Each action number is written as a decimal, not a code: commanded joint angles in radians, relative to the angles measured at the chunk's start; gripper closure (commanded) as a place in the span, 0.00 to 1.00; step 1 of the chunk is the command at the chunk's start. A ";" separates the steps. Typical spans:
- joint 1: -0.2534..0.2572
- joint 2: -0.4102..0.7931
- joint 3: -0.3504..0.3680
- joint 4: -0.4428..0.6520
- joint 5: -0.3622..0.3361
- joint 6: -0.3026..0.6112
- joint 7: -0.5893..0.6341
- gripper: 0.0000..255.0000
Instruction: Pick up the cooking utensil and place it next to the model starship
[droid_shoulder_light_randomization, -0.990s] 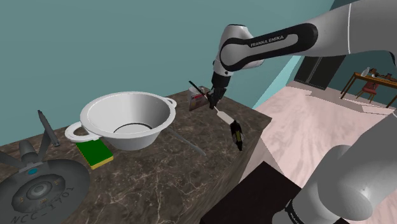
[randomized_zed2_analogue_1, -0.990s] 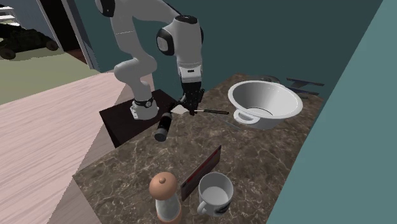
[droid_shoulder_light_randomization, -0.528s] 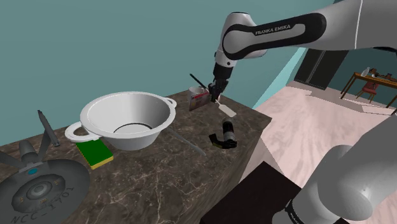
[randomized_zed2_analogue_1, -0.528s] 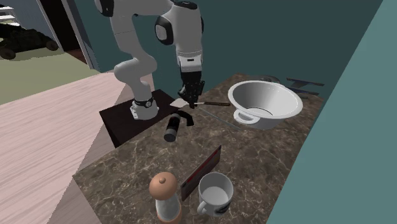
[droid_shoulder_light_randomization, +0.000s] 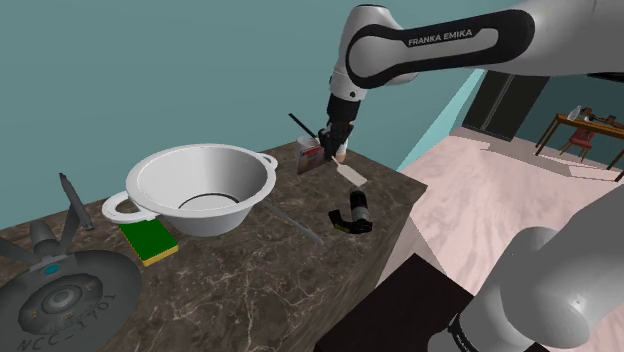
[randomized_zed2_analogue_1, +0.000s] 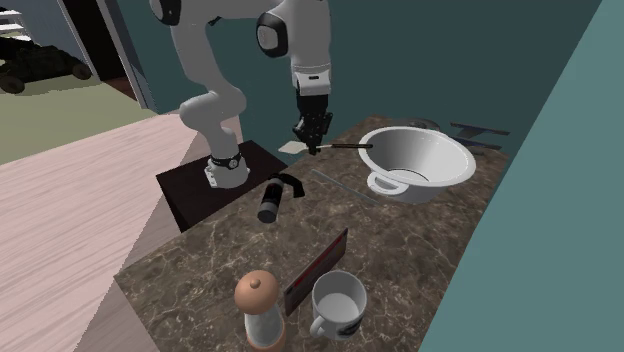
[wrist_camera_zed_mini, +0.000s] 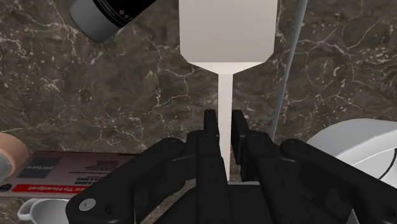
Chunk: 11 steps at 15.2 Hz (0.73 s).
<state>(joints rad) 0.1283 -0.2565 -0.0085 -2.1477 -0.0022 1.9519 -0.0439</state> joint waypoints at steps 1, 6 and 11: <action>0.019 -0.015 0.031 -0.010 0.005 -0.005 0.049 1.00; 0.069 -0.029 0.111 -0.022 0.021 -0.007 0.171 1.00; 0.118 -0.016 0.193 -0.005 0.035 -0.010 0.295 1.00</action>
<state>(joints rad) 0.2379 -0.2822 0.1693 -2.1664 0.0316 1.9458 0.2263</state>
